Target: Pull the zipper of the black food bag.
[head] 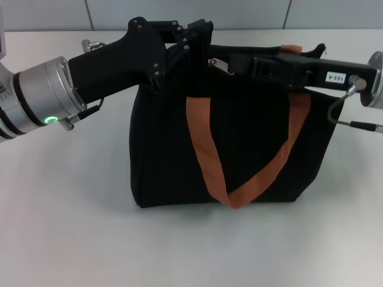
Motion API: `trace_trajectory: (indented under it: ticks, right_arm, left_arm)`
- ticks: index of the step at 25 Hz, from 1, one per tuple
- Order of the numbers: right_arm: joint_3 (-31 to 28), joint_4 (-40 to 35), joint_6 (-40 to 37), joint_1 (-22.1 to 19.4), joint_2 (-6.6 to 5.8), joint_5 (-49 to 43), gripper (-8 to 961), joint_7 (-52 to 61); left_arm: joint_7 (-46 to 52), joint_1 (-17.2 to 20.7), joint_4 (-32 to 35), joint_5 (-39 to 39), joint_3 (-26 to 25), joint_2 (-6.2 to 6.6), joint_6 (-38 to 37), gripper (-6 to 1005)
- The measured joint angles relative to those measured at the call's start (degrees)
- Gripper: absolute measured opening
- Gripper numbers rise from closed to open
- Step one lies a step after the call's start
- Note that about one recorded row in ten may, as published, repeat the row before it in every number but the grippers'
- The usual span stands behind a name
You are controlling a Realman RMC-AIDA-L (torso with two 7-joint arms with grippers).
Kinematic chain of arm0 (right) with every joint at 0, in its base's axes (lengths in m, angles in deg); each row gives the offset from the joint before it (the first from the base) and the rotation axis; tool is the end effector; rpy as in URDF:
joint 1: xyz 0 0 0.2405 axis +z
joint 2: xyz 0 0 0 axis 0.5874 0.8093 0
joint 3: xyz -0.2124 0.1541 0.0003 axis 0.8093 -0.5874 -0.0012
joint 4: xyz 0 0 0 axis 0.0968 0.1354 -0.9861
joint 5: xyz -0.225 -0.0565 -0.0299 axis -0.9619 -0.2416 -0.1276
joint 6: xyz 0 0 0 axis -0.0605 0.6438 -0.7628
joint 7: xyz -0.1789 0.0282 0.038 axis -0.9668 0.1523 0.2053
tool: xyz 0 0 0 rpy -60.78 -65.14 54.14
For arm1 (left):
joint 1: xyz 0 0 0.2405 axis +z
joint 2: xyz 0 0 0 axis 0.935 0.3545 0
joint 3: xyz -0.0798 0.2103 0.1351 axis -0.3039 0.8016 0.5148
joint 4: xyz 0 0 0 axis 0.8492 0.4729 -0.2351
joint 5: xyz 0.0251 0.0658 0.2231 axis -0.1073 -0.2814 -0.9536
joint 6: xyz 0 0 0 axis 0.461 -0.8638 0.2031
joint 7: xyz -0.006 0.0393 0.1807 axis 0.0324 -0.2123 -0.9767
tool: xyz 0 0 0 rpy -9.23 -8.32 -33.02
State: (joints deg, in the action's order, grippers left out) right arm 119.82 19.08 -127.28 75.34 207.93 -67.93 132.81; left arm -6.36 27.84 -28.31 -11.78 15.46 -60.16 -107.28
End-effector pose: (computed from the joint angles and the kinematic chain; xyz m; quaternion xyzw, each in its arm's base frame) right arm 0.1754 0.3879 -0.0232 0.8584 -0.3378 -0.3855 0.0216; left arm -0.1679 0.3831 -0.0386 -0.8741 -0.0481 -0.4621 0.1417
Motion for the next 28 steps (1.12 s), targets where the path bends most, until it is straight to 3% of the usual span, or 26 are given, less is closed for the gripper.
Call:
trace_trajectory:
  ticks: [11, 28]
  right_arm:
    - [4.51, -3.27, 0.47, 2.51, -1.95, -0.93, -1, 10.39]
    - [4.72, -11.28, 2.58, 2.36, -1.93, -7.86, 0, 20.94]
  left_arm:
    - [-0.15, 0.16, 0.00, 0.00, 0.00, 0.00, 0.00, 35]
    - [-0.59, 0.29, -0.09, -0.02, 0.00, 0.00, 0.00, 35]
